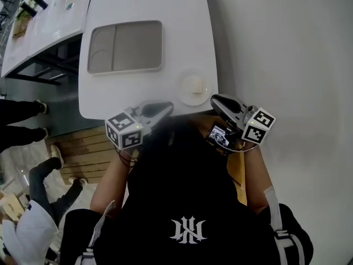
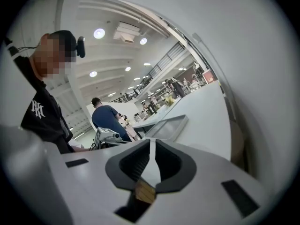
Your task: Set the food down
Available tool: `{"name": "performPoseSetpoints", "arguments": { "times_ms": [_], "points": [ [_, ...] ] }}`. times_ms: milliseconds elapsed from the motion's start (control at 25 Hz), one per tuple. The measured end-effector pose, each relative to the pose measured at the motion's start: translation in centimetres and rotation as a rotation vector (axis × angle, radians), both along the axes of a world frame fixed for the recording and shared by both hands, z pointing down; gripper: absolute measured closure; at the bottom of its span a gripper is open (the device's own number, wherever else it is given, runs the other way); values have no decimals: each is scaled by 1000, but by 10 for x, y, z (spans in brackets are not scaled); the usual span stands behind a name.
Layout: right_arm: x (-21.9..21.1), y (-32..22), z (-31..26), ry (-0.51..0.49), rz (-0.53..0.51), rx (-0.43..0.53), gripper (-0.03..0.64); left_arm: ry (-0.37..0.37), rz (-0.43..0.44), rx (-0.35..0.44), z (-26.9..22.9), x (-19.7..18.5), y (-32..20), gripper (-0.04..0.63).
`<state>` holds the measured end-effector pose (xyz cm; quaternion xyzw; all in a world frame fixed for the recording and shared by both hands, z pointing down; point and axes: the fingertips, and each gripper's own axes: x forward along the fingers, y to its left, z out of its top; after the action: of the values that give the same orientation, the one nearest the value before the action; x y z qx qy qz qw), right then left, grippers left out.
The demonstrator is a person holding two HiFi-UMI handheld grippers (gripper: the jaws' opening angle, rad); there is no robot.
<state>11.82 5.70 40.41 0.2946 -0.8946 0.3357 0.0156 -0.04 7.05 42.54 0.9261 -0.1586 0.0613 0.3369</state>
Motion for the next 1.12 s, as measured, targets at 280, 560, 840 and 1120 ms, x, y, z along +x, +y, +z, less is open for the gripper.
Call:
{"name": "performPoseSetpoints", "arguments": {
  "times_ms": [280, 560, 840, 1120],
  "points": [
    [35, -45, 49, -40, -4, -239, 423, -46, -139, -242, 44, 9, -43, 412],
    [50, -54, 111, 55, -59, -499, 425, -202, -194, -425, 89, 15, -53, 407],
    [55, -59, 136, 103, -106, -601, 437, -316, -178, -512, 114, 26, -60, 407],
    [46, -58, 147, 105, -131, -679, 445, -370, -162, -539, 122, 32, -63, 407]
  ]
}}
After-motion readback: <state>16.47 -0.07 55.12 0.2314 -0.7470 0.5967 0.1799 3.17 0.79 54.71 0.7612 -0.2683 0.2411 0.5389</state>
